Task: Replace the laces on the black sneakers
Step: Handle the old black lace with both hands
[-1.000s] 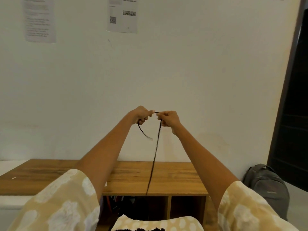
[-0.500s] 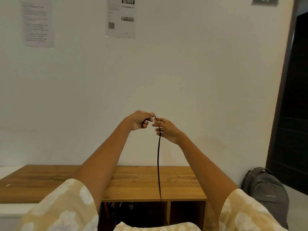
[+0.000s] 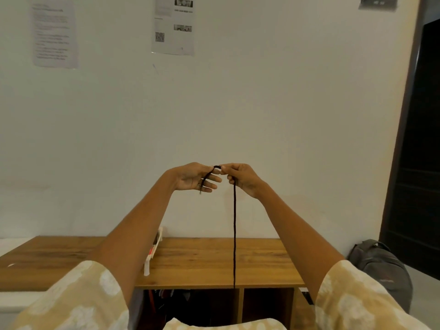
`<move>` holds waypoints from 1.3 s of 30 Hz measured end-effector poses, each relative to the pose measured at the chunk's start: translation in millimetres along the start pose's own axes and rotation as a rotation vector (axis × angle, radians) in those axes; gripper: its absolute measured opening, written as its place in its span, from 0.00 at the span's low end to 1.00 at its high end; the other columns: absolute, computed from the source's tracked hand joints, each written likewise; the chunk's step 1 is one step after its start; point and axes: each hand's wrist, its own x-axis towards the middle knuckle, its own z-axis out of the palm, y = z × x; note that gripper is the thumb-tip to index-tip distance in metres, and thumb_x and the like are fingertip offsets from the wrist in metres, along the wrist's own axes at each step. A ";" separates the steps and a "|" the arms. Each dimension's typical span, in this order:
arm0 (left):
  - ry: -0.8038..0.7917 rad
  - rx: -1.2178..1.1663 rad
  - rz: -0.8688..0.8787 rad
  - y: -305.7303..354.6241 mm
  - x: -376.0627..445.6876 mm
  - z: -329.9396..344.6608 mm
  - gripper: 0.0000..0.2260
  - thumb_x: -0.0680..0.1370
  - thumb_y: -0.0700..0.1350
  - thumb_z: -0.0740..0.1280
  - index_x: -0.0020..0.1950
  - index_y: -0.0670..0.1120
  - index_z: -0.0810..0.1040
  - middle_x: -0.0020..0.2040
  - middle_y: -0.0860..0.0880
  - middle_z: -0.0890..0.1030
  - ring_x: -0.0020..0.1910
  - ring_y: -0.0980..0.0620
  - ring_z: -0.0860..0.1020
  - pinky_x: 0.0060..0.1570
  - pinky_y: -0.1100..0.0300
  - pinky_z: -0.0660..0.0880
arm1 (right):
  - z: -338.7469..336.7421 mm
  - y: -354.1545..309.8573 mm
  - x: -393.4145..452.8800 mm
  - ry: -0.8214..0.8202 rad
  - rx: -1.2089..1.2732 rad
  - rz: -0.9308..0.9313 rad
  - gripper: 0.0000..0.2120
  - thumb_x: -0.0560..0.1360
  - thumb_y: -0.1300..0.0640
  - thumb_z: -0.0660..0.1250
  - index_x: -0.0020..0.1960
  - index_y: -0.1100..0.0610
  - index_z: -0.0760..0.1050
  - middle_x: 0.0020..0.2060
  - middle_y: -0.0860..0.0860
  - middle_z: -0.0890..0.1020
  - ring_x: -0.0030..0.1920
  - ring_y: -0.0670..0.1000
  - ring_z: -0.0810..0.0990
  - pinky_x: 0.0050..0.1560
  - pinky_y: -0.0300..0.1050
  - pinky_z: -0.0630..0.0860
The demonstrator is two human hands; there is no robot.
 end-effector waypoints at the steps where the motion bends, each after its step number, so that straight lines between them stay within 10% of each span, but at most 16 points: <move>1: 0.008 -0.015 -0.007 -0.6 0.9 1.9 0.14 0.83 0.49 0.56 0.60 0.42 0.75 0.44 0.46 0.80 0.38 0.50 0.79 0.44 0.55 0.79 | 1.9 -0.2 1.7 0.028 -0.059 -0.006 0.11 0.76 0.57 0.68 0.55 0.62 0.80 0.36 0.49 0.80 0.32 0.45 0.70 0.36 0.35 0.72; 6: 0.052 -0.037 -0.006 -6.6 9.4 8.4 0.13 0.83 0.48 0.57 0.59 0.41 0.74 0.29 0.52 0.62 0.26 0.57 0.62 0.31 0.63 0.69 | 8.9 3.0 4.9 0.137 -0.301 -0.048 0.11 0.76 0.55 0.68 0.52 0.62 0.82 0.32 0.46 0.79 0.30 0.44 0.71 0.33 0.34 0.70; 13: 0.290 -0.460 0.198 -21.3 22.6 14.3 0.10 0.82 0.37 0.55 0.58 0.34 0.72 0.52 0.40 0.79 0.44 0.45 0.81 0.38 0.59 0.81 | 20.4 10.9 -7.3 -0.183 -0.502 0.148 0.14 0.80 0.53 0.62 0.57 0.60 0.79 0.37 0.50 0.80 0.30 0.44 0.70 0.34 0.34 0.71; 17: 0.468 -0.462 0.234 -29.4 29.0 12.2 0.07 0.81 0.33 0.56 0.48 0.36 0.73 0.46 0.42 0.77 0.44 0.45 0.79 0.40 0.60 0.79 | 21.6 -0.8 -10.8 -0.361 -0.594 0.164 0.14 0.79 0.50 0.63 0.56 0.58 0.79 0.35 0.49 0.76 0.30 0.44 0.68 0.33 0.34 0.69; 23: 0.180 -0.083 0.271 -26.9 14.1 15.0 0.16 0.80 0.29 0.55 0.66 0.39 0.70 0.57 0.44 0.78 0.55 0.48 0.79 0.56 0.58 0.77 | 15.7 -44.2 0.1 -0.141 -0.551 0.016 0.16 0.79 0.48 0.61 0.43 0.60 0.75 0.28 0.49 0.70 0.27 0.45 0.65 0.28 0.35 0.65; 30: -0.127 -0.148 0.236 -7.2 -2.5 26.5 0.16 0.81 0.34 0.50 0.63 0.40 0.72 0.57 0.43 0.80 0.53 0.44 0.82 0.51 0.57 0.79 | 10.0 -45.7 12.7 0.120 -0.541 -0.079 0.20 0.77 0.44 0.63 0.34 0.55 0.66 0.29 0.49 0.69 0.28 0.46 0.65 0.27 0.36 0.63; 36: 0.020 -0.384 0.370 -13.0 6.2 31.3 0.14 0.83 0.38 0.54 0.66 0.36 0.70 0.59 0.43 0.80 0.48 0.48 0.83 0.46 0.60 0.80 | 5.7 -10.6 1.4 0.073 -0.529 0.072 0.09 0.78 0.62 0.54 0.42 0.58 0.71 0.30 0.50 0.67 0.28 0.47 0.61 0.26 0.37 0.58; 39: 0.193 -0.530 0.454 -20.7 16.7 27.9 0.15 0.81 0.33 0.56 0.67 0.34 0.67 0.63 0.39 0.76 0.51 0.46 0.82 0.49 0.58 0.80 | 12.2 -7.2 -6.7 -0.141 -0.634 0.191 0.15 0.81 0.49 0.55 0.41 0.56 0.73 0.30 0.49 0.68 0.28 0.46 0.62 0.27 0.36 0.59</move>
